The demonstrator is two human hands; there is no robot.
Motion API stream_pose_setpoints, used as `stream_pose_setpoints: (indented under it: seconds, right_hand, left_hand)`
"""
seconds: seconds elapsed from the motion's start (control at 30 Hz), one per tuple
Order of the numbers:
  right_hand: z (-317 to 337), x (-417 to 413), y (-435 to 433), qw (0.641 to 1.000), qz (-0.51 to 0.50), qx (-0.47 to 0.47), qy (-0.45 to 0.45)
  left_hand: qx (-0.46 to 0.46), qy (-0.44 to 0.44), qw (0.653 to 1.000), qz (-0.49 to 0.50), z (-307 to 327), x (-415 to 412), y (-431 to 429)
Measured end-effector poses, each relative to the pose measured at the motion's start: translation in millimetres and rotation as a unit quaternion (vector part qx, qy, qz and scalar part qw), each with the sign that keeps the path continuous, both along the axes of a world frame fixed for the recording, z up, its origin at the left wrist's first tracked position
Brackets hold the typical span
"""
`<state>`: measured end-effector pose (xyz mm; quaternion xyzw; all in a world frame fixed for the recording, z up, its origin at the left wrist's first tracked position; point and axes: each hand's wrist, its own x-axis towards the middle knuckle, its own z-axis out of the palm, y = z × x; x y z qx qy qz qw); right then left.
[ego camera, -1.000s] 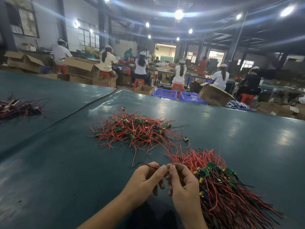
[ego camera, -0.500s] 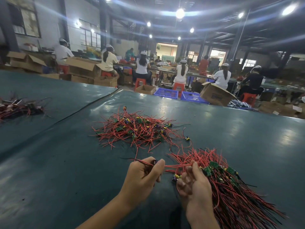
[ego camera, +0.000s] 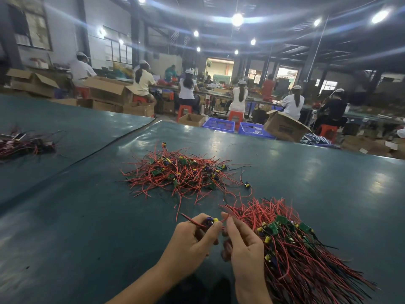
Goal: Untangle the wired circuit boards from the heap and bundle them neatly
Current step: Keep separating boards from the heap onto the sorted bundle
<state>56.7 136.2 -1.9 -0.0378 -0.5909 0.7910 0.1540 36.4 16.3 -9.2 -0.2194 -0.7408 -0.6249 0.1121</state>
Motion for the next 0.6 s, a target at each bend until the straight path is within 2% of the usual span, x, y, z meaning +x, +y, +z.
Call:
stream_pose_setpoints:
  seconds: [0.2,0.37,0.5,0.6]
  right_hand:
    - [-0.2,3.2,1.3,0.998,0.021,0.057,0.011]
    - [1.7,3.5,-3.1,0.998,0.006,0.060,0.014]
    - [-1.7,0.9,-0.9,0.997,-0.010,0.069,-0.030]
    - [-2.5,-1.6,1.0,0.997,-0.018,0.032,-0.068]
  left_hand:
    - [-0.009,-0.006,1.000,-0.012,1.3,0.2,-0.7]
    - [-0.004,-0.027,0.999,-0.019,1.0,-0.2,-0.4]
    - [-0.010,-0.038,0.999,-0.023,-1.8,0.7,0.5]
    - [0.002,-0.053,0.998,-0.037,-1.4,2.8,2.2]
